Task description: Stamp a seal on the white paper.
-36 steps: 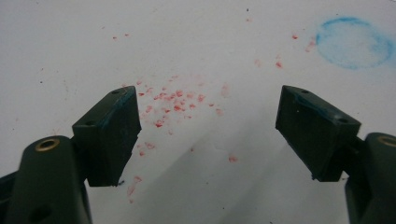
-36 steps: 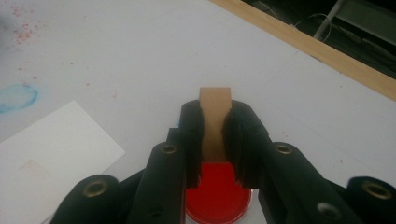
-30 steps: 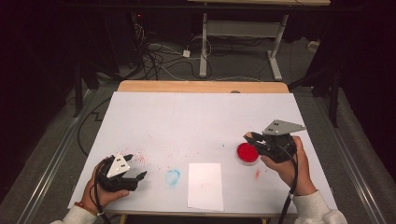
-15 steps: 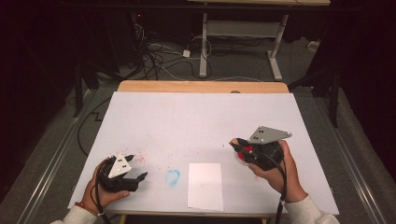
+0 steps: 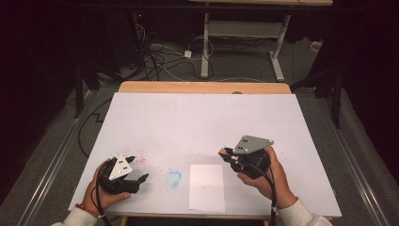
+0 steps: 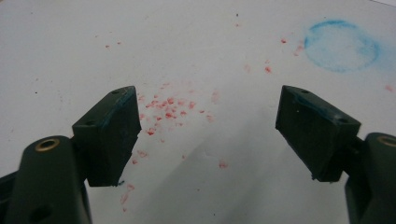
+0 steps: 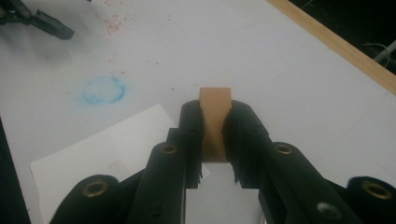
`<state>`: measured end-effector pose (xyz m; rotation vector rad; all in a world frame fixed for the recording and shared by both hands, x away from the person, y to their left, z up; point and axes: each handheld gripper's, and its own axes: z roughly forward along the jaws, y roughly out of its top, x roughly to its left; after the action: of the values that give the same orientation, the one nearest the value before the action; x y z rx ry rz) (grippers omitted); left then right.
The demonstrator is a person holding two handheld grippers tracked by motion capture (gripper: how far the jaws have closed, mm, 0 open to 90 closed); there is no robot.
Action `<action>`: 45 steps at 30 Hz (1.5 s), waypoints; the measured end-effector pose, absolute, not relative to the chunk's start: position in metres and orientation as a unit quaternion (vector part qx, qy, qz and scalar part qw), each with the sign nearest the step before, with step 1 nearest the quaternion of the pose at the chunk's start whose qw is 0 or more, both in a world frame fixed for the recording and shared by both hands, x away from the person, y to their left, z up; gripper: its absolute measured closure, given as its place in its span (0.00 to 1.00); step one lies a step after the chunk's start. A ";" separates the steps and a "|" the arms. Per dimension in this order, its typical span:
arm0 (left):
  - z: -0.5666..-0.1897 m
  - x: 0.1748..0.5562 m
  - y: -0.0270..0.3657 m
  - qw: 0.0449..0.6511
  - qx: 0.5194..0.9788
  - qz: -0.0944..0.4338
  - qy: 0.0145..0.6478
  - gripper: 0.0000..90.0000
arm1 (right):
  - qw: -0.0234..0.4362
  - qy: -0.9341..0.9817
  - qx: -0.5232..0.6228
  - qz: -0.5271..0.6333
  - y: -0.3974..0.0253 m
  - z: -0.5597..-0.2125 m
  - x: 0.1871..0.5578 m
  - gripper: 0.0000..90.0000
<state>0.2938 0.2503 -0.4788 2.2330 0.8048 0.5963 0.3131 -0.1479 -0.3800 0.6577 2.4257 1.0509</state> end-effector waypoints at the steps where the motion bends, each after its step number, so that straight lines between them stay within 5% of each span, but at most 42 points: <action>1: -0.479 0.294 0.250 0.340 0.858 0.229 0.309 0.24 | 0.205 0.874 0.233 0.375 -0.146 -0.382 0.313 0.85; 34: -0.479 0.294 0.251 0.337 0.860 0.227 0.307 0.24 | 0.125 0.937 0.185 0.271 -0.091 -0.463 0.314 0.85; 45: -0.479 0.293 0.250 0.338 0.860 0.228 0.306 0.24 | 0.114 0.935 0.190 0.277 -0.093 -0.466 0.316 0.85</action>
<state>0.2928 0.2497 -0.4790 2.2419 0.7971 0.5950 0.3164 -0.0932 -0.4658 0.5557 2.7418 0.8127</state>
